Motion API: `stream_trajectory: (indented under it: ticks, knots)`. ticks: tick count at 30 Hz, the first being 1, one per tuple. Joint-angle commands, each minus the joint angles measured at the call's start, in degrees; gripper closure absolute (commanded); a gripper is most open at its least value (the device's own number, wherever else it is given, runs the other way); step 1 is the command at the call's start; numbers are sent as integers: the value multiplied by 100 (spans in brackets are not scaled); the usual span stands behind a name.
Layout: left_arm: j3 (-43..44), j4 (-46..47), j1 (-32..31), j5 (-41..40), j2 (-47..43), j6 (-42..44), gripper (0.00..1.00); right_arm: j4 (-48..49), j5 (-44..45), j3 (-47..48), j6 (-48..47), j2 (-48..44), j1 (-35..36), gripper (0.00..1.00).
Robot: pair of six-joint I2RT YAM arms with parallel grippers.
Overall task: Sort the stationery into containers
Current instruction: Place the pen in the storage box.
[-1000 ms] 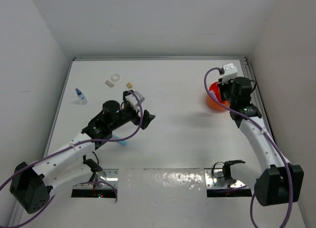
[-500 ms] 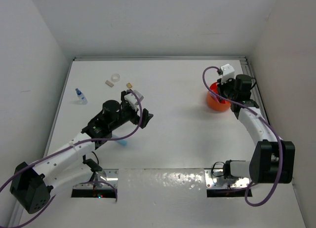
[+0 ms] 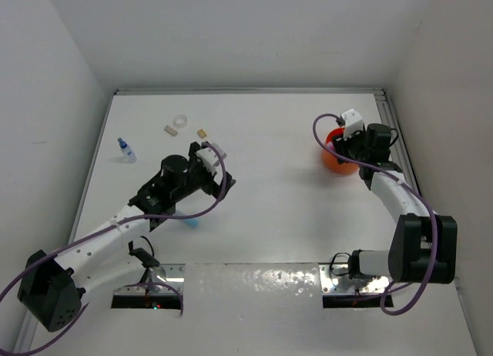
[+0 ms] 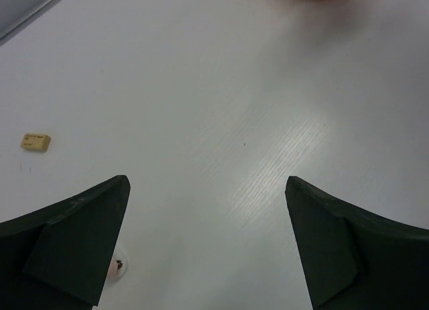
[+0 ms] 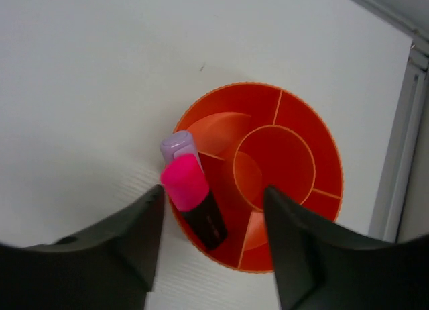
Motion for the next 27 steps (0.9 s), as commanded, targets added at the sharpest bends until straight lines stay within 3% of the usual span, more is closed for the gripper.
stream_trajectory:
  ticks: [1, 4, 5, 6, 8, 11, 15, 23, 27]
  knots:
    - [-5, -574, 125, 552, 98, 1189, 0, 119, -72, 144, 99, -150, -34, 35]
    - [495, -2321, 248, 1186, 344, 3332, 0, 48, -116, 196, 301, -413, -34, 28]
    - [610, -3388, 284, 1257, 475, 3999, 0, 39, -133, 188, 406, -614, -25, 26]
    - [698, -3869, 327, 1232, 528, 5189, 2, 39, -168, 188, 451, -720, -8, 24]
    - [795, -5070, 538, 1022, 695, 6554, 9, 30, -195, 153, 582, -949, 54, 22]
    - [778, -5935, 811, 740, 932, 7508, 16, -75, -239, 118, 670, -1388, 202, 21]
    - [769, -6036, 1022, 327, 1442, 7767, 18, -207, -292, 47, 758, -1881, 353, 21]
    - [437, -5088, 1276, 54, 2207, 7652, 18, -339, -292, -190, 882, -2444, 783, 21]
    - [189, -4490, 1470, 80, 2454, 7618, 24, -409, -292, -181, 952, -2549, 888, 21]
